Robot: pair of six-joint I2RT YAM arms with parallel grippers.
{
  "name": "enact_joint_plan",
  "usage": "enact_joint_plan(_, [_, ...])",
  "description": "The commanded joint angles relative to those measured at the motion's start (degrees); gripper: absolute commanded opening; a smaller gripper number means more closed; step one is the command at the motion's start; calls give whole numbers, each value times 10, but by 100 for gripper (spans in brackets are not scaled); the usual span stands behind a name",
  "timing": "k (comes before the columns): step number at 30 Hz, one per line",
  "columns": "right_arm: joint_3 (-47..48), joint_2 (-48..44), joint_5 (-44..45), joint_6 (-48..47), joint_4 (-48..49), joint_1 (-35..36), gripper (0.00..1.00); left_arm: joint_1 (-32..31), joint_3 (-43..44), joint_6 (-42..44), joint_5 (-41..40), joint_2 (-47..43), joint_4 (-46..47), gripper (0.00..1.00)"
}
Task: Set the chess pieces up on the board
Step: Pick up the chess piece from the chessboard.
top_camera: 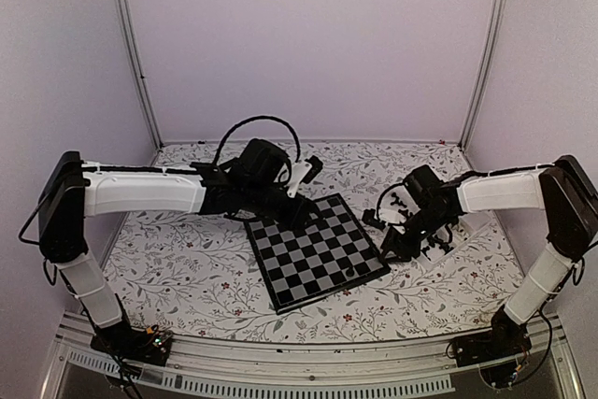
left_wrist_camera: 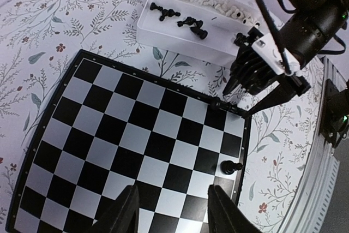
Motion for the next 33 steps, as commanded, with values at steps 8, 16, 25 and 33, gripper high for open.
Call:
enact_joint_plan(8, [34,47,35,35,10,5,36,-5,-16,0,-11,-16,27,44])
enact_joint_plan(16, [51,61,24,35,3,6,14,2,-17,21,-9,0,38,46])
enact_joint_plan(25, [80,-7,24,15,-58,6,12,21,-53,21,95,18,167,51])
enact_joint_plan(33, [121,-46,-15,4,-105,25,13,31,-57,-18,184,36,249,54])
